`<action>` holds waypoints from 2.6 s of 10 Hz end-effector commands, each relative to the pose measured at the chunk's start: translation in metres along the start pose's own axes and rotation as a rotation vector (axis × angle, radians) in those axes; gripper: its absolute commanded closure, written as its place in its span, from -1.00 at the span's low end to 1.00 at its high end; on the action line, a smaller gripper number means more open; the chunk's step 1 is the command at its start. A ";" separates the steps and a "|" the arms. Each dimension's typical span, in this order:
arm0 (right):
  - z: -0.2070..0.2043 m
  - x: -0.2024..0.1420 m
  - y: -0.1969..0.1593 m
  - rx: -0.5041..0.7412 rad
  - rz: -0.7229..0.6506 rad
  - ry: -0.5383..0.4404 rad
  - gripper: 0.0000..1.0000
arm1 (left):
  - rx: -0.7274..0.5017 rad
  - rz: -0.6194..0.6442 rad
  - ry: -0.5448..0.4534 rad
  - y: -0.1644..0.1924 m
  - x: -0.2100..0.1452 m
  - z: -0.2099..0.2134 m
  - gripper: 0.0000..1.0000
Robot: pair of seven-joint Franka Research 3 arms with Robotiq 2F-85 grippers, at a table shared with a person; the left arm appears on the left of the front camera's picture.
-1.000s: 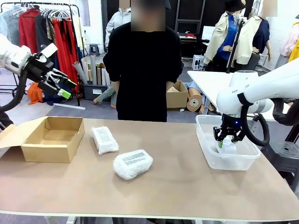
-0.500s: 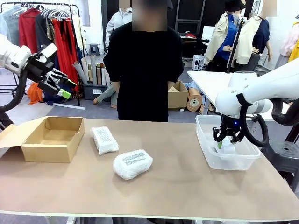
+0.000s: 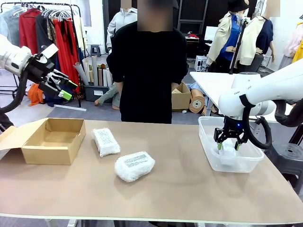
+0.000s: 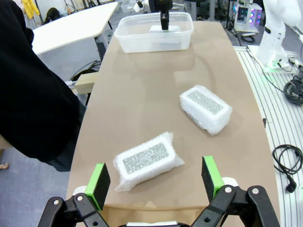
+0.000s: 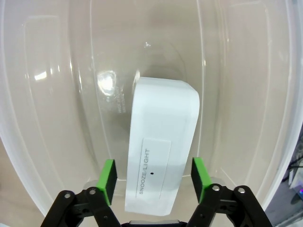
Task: Separate and place wrapped and unwrapped clocks.
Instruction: If the picked Digital clock is wrapped, place it in the Package Box ; if not, place it in the Organizing box, then pick up the Digital clock indicated by the person.
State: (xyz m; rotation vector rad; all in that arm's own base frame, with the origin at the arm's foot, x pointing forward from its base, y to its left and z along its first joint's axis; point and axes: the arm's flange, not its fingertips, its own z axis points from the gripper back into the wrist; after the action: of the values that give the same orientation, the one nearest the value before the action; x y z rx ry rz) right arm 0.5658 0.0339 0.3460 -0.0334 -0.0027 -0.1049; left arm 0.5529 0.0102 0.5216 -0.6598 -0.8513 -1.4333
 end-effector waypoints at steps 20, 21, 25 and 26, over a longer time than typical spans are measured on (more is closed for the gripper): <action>0.112 0.011 -0.005 0.090 0.207 0.011 -1.00 | 0.000 -0.002 0.004 -0.002 0.001 0.002 -1.00; 0.122 0.001 -0.002 0.146 0.331 0.014 -1.00 | 0.000 -0.002 0.004 -0.002 0.001 0.002 -1.00; 0.169 -0.018 0.005 0.362 0.740 -0.042 -1.00 | 0.000 -0.002 0.004 -0.002 0.001 0.002 -1.00; 0.181 -0.025 0.011 0.410 0.862 -0.081 -1.00 | 0.000 -0.002 0.004 -0.002 0.001 0.002 -1.00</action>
State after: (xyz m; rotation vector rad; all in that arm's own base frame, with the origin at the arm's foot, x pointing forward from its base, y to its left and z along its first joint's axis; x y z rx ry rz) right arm 0.5449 0.0606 0.5201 0.2909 -0.0909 0.6349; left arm 0.5529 0.0102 0.5216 -0.6598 -0.8513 -1.4333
